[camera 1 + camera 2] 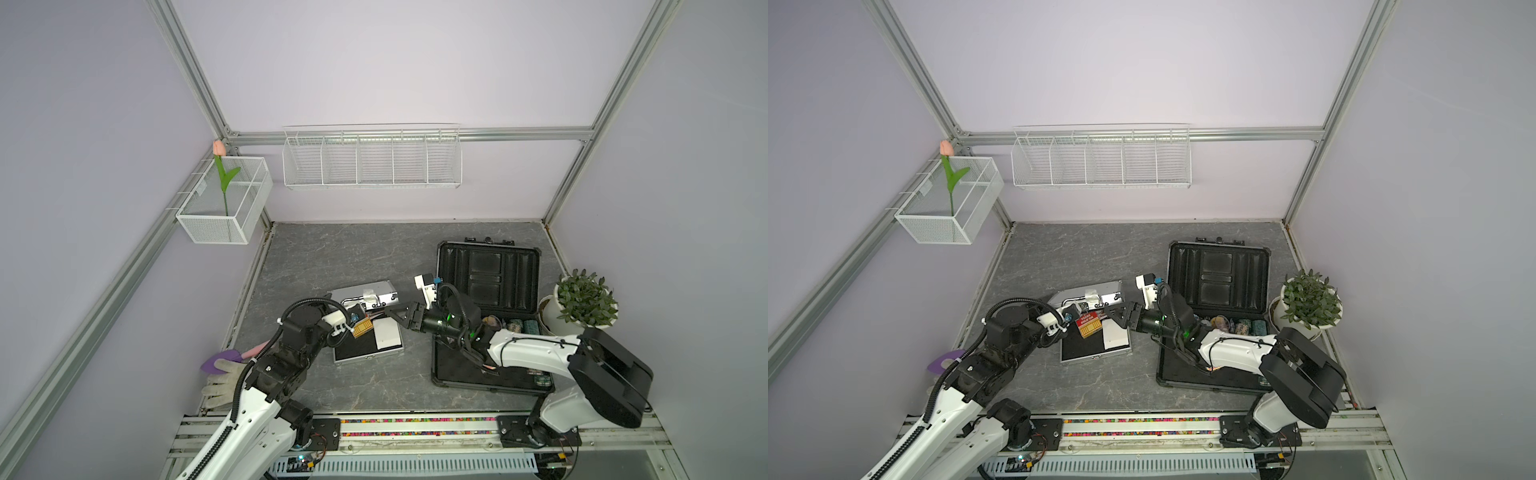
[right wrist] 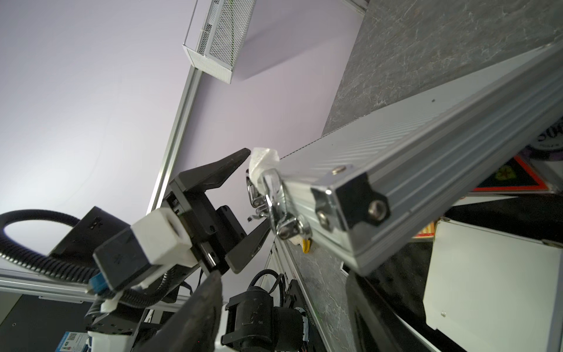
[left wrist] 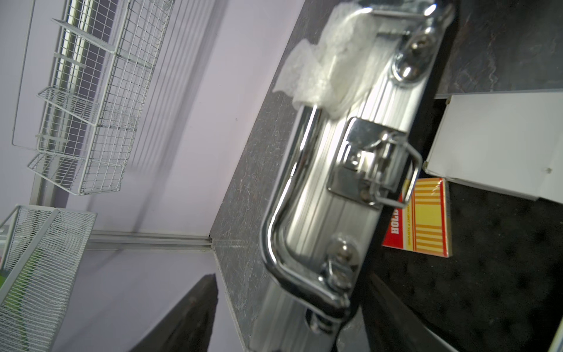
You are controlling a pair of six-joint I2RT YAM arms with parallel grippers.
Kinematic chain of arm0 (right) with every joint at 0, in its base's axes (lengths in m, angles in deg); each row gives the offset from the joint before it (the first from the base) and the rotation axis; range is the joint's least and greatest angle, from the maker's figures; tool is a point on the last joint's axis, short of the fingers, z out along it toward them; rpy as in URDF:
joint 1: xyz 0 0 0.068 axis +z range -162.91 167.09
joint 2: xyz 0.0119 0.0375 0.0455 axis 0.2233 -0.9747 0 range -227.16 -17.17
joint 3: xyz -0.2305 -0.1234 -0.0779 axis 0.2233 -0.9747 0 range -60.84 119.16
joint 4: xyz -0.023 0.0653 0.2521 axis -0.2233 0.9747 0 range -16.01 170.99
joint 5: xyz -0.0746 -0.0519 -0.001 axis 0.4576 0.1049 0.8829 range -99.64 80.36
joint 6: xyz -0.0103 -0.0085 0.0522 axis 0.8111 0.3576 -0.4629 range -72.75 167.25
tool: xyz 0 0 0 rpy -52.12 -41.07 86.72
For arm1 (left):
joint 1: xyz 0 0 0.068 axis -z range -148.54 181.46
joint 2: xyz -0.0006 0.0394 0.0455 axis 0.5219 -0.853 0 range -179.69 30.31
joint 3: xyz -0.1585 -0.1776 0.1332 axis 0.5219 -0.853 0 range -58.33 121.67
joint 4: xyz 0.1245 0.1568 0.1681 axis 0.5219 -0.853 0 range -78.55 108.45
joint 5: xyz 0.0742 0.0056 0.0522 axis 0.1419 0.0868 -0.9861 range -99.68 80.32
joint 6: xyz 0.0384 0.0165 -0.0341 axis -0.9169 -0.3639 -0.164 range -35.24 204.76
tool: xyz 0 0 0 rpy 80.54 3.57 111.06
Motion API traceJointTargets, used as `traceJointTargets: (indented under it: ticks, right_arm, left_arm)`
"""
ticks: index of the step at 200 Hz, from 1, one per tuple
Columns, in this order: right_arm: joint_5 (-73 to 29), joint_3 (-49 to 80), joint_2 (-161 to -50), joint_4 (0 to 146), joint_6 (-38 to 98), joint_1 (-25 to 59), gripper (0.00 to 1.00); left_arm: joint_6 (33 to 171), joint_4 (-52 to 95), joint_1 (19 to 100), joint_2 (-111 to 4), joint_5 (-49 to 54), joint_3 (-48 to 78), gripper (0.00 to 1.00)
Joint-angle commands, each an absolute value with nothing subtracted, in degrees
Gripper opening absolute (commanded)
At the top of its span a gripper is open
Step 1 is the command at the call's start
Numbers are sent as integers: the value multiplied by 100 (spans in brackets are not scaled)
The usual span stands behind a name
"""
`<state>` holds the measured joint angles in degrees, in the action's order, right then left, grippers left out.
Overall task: Open the poker set cases
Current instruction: Open the case lid on the poker set case.
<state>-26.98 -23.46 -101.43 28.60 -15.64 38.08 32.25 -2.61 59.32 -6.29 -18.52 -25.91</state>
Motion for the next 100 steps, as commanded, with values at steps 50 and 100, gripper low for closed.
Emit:
traceJointTargets:
  ticks: [50, 100]
  right_arm:
    - [-2084, -2235, -9214, 4080, -411, 3772, 71]
    - [-1863, -2253, -8985, 4299, -205, 3773, 73]
  left_arm:
    - [3826, 489, 5563, -1043, -1379, -2075, 75]
    - [4294, 640, 5241, -1448, -1123, -1785, 75]
